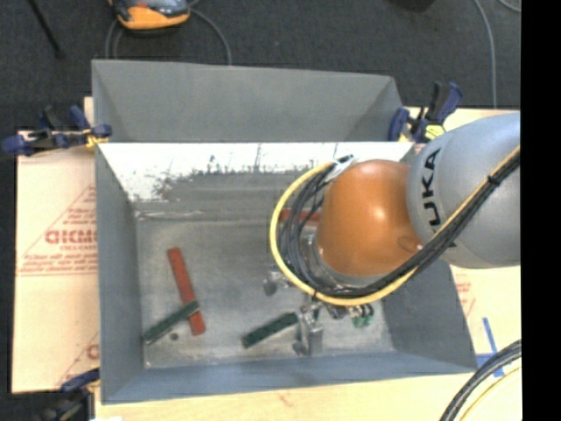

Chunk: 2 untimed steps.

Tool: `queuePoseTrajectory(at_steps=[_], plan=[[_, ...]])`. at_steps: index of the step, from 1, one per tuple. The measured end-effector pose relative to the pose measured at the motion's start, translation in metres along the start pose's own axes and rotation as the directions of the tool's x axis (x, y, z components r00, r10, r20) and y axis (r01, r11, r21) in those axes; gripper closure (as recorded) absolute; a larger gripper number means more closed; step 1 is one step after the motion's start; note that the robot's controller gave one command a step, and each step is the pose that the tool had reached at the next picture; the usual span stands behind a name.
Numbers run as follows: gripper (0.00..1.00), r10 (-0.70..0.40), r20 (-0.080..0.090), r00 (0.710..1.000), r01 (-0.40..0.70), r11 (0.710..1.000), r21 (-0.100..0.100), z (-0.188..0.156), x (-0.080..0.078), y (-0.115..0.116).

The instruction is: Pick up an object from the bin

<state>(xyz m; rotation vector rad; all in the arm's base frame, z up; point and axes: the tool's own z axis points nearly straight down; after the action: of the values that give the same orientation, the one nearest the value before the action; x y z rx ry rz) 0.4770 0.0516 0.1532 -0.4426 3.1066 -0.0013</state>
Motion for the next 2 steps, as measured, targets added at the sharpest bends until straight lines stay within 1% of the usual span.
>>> queuePoseTrajectory(at_steps=[1,2], plan=[[0.0,0.096,0.017,0.995,-0.096,0.995,0.0,0.0812,0.0001,-0.0082],[1.0,-0.046,0.003,0.999,0.046,0.999,0.0,0.0822,0.0006,-0.0173]])
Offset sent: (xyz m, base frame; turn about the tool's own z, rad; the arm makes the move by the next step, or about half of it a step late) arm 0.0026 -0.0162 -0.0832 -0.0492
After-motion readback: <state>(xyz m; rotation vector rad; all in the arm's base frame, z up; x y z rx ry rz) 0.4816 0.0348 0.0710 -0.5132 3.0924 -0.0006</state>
